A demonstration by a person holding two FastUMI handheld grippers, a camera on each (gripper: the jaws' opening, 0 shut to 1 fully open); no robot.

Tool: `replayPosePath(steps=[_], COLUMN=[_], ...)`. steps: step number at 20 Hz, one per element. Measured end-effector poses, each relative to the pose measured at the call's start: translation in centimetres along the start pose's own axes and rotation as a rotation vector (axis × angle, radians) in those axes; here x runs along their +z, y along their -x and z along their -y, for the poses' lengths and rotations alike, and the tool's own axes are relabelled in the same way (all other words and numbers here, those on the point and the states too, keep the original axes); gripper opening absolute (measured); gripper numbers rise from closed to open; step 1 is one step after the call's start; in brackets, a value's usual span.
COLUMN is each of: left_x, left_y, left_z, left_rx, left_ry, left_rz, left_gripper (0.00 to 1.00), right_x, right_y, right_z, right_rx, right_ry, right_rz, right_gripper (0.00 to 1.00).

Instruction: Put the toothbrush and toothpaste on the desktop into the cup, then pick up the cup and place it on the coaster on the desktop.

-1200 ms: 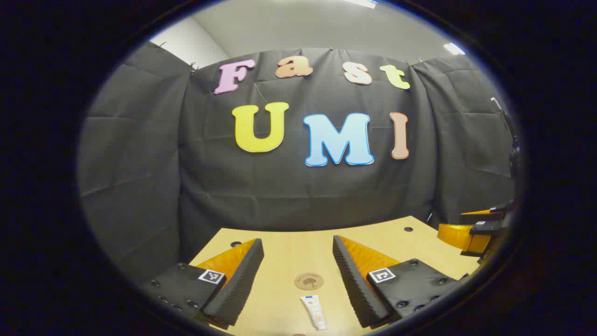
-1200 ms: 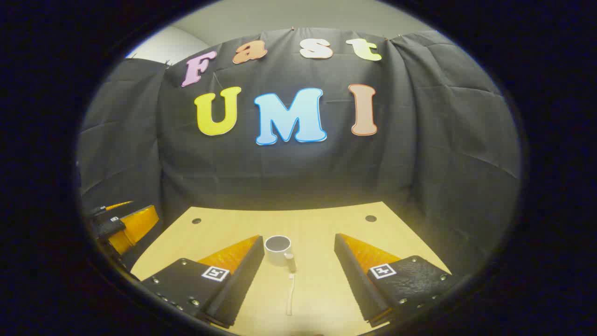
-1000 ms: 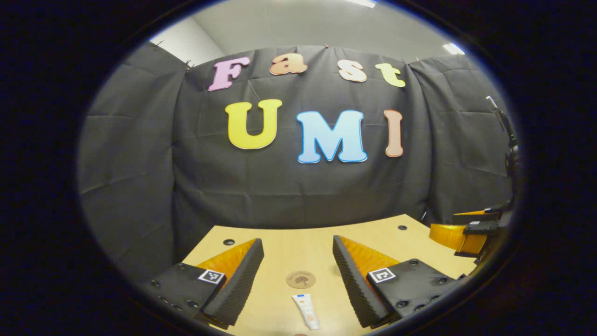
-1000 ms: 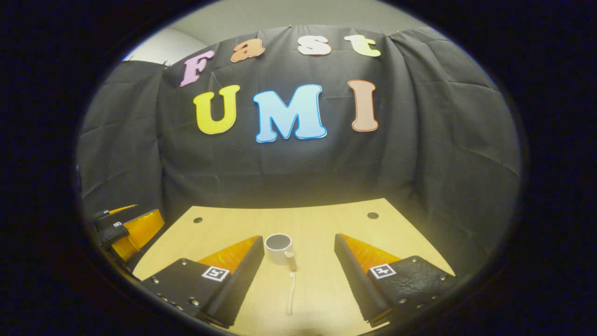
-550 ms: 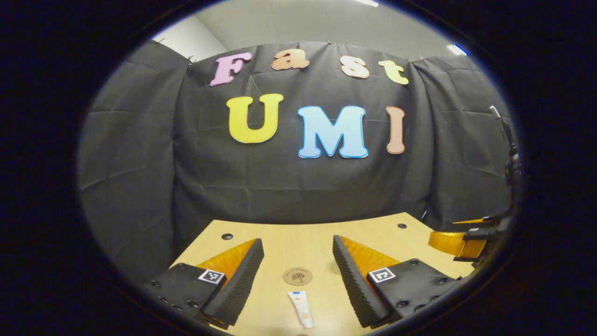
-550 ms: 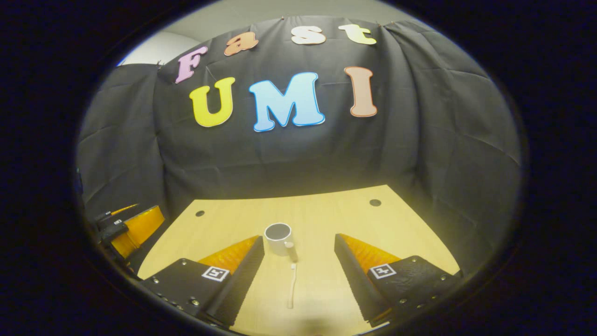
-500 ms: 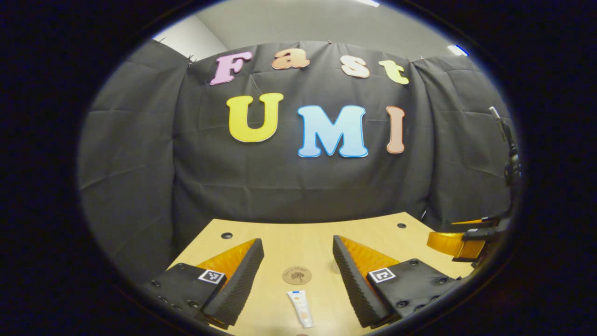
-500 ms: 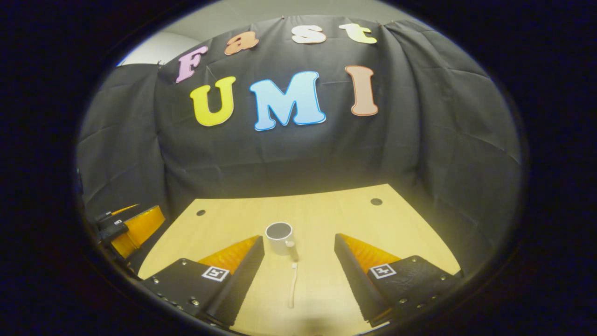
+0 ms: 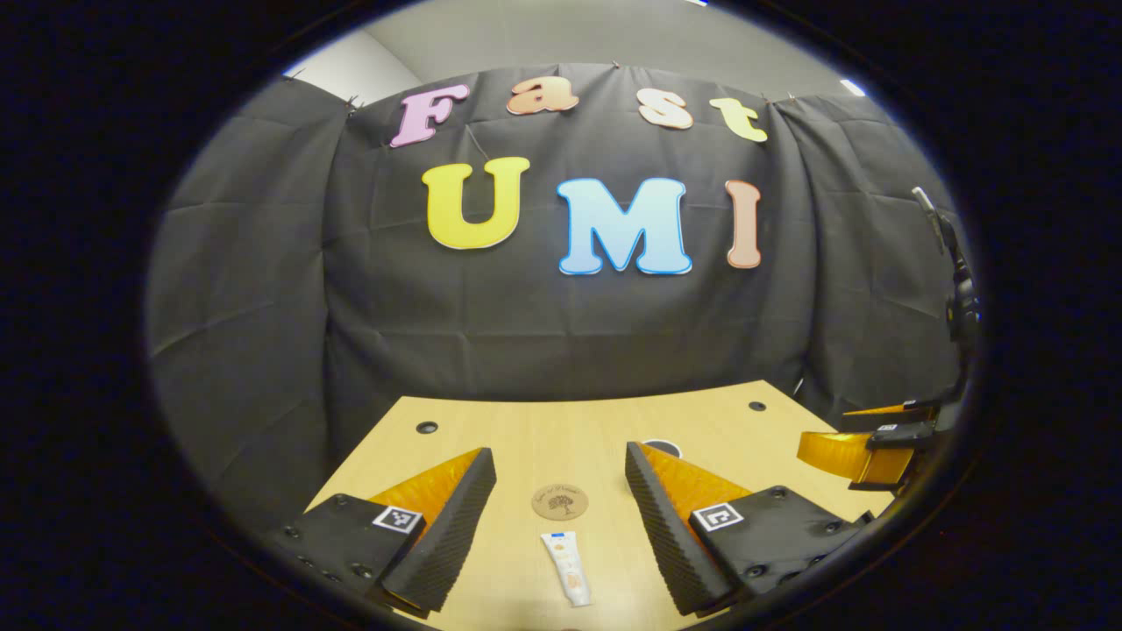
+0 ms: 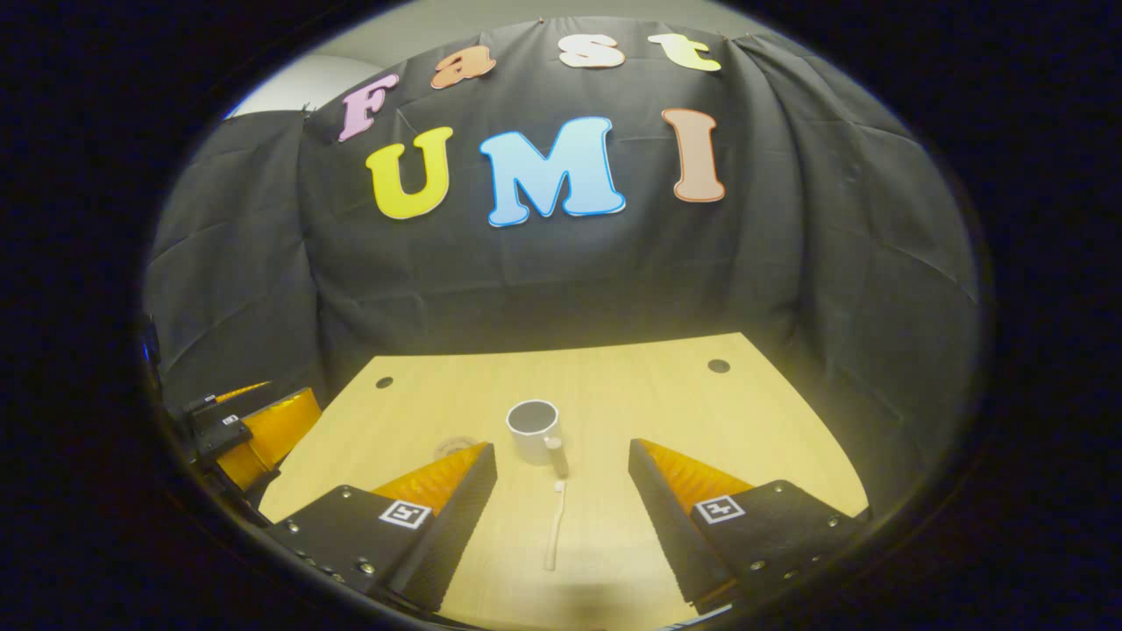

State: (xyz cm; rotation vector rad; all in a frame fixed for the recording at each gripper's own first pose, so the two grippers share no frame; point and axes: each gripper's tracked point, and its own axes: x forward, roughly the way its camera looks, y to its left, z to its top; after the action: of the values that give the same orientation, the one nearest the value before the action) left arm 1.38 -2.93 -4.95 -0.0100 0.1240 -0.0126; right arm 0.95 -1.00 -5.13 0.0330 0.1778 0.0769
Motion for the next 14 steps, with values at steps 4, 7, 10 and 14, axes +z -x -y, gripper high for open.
replayPosePath(steps=[4, 7, 10, 14], left_x=[-4.3, -9.0, -14.2, -20.6], left_y=[-1.9, -4.2, -6.3, -7.5], left_z=[0.6, 0.8, 0.0, -1.5], left_rx=[-0.019, -0.037, -0.018, 0.004], left_ry=[0.002, 0.009, 0.028, 0.051], left_rz=[-0.133, -0.264, -0.400, -0.587], left_gripper=[0.96, 0.96, 0.94, 0.94], right_x=[-2.3, -5.1, -8.6, -13.1], right_y=[-1.9, -4.2, -6.8, -9.5], right_z=[0.6, 0.6, 0.4, 0.1], right_rx=[-0.014, -0.012, -0.009, -0.025], right_ry=[-0.011, -0.016, -0.016, -0.019], right_rz=[-0.106, -0.229, -0.353, -0.529], right_gripper=[0.94, 0.94, 0.94, 0.94])
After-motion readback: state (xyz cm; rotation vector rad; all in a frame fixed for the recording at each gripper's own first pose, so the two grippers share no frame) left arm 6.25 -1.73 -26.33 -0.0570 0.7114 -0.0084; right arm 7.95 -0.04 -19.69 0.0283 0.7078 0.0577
